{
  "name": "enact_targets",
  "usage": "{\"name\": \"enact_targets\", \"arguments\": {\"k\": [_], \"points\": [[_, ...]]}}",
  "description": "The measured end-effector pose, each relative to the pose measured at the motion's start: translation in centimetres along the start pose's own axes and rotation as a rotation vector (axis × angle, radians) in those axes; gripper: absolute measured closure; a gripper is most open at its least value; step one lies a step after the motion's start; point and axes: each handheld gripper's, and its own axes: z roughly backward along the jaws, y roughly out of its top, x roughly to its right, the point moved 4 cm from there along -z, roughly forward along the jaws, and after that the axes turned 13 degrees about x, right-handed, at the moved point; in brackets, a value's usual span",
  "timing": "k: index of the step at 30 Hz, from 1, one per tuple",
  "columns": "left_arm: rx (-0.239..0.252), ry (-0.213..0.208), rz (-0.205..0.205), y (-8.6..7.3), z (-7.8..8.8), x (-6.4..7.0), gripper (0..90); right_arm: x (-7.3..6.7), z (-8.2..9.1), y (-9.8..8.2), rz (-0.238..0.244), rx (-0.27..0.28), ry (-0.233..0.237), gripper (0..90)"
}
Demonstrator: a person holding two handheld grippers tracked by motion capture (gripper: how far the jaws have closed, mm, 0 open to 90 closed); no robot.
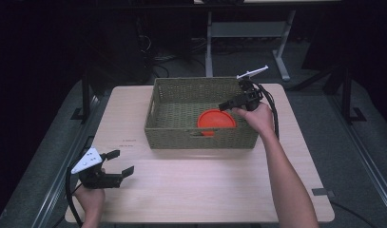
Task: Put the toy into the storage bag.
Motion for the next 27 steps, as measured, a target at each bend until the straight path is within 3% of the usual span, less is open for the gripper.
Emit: {"name": "enact_targets", "arguments": {"k": [27], "points": [[0.001,0.001,-0.001,0.0,0.0,0.1,12.6,-2.9,4.0,-0.5,0.050,0.047,0.120,29.7]]}}
